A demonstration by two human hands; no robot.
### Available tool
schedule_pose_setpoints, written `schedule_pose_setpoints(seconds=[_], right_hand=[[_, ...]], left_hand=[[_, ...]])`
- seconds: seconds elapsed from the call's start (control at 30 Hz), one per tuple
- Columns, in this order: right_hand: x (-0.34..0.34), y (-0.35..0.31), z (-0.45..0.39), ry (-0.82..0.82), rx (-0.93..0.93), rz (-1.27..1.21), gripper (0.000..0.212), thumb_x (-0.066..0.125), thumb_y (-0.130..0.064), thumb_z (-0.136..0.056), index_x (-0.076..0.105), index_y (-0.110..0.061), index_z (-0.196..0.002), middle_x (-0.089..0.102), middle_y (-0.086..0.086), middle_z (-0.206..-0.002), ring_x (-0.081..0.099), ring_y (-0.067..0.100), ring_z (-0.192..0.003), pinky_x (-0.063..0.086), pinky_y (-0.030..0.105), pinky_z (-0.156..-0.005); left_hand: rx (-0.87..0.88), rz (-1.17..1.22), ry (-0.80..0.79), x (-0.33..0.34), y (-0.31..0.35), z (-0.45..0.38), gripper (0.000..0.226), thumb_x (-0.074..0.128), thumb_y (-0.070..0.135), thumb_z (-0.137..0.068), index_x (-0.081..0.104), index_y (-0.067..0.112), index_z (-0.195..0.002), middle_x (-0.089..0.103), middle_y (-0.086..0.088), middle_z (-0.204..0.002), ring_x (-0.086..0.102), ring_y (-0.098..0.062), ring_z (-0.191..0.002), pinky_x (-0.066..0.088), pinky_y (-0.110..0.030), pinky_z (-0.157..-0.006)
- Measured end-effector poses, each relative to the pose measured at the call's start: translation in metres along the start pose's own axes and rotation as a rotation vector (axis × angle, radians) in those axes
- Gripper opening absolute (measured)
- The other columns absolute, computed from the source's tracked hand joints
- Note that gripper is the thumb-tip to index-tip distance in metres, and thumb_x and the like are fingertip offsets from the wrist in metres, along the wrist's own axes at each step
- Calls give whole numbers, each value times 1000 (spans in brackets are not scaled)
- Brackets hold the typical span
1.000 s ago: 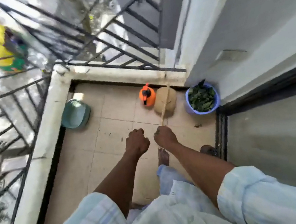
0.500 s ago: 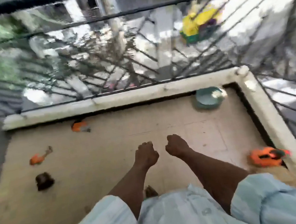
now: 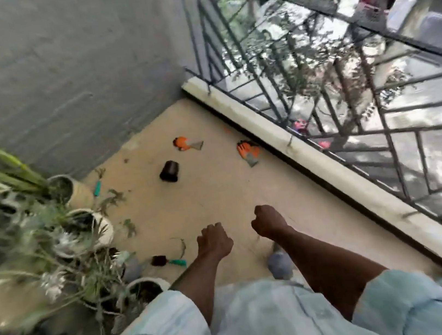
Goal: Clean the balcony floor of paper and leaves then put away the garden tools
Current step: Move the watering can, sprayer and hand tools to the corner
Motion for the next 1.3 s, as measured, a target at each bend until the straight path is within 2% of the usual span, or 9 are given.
schedule_pose_setpoints(seconds=[0.2,0.33,0.53,0.87,0.97,1.07,1.13,1.2,1.3], right_hand=[[-35,-33,-89,-93,-143,114,26,49,-10,-81,61,-4,-103,62,16,-118,60,31,-106,48,29,-78],[-92,-51,-156,-114,-191,185,24,49,-8,-79,61,-5,-99,63,16,-116,61,31,-104,45,27,-75],[-153,-100,-240,-90,-296,363,29,50,-11,-83,62,-5,-109,62,16,-118,60,33,-107,48,31,-76],[-127,-265,-344,-232,-554,422,26,52,-12,-82,61,-2,-105,62,18,-117,59,35,-107,49,33,-80],[-114,-320,-377,-263,-567,488,21,52,-13,-83,61,-5,-100,62,17,-114,60,36,-103,52,36,-80],[-105,-376,-392,-299,-611,559,27,51,-13,-83,61,-5,-108,59,16,-122,57,36,-111,49,36,-90],[-96,-417,-392,-328,-686,595,29,51,-20,-82,61,-6,-105,59,16,-118,55,33,-110,45,37,-96],[-85,-450,-387,-380,-755,594,34,49,-28,-84,63,-4,-105,62,20,-112,57,34,-107,46,37,-93],[-53,-489,-387,-469,-827,663,38,50,-24,-87,61,0,-114,60,22,-121,54,37,-116,44,36,-92]], left_hand=[[-181,110,14,-46,10,-59,44,48,24,-91,46,12,-133,48,-12,-136,45,-31,-126,38,-41,-102],[-294,216,16,-84,31,-105,42,44,20,-91,46,12,-133,47,-12,-137,43,-30,-126,38,-40,-102],[-352,400,80,-147,53,-167,43,45,20,-90,45,11,-132,47,-12,-136,42,-31,-125,38,-41,-101],[-646,597,169,-203,-63,-259,41,47,41,-95,51,15,-125,53,-11,-131,48,-31,-121,40,-41,-98],[-690,683,153,-229,-111,-288,45,54,35,-91,47,13,-130,50,-12,-134,48,-32,-124,40,-40,-98],[-718,821,201,-260,-154,-300,49,53,28,-91,45,9,-135,49,-16,-137,47,-34,-126,42,-40,-100],[-765,919,229,-271,-181,-303,51,53,28,-90,45,8,-136,48,-16,-139,47,-34,-127,42,-40,-101],[-813,1003,246,-271,-196,-301,52,53,26,-90,44,8,-138,47,-16,-142,45,-34,-130,41,-39,-104],[-904,1121,233,-258,-207,-299,52,54,24,-89,46,6,-137,48,-18,-141,46,-36,-129,41,-39,-104]])
Point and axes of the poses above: each hand's wrist, its own z-axis away from the middle knuckle, its own x-axis out of the palm, y = z × x, the point moved 5 cm from there along -z, towards the middle knuckle
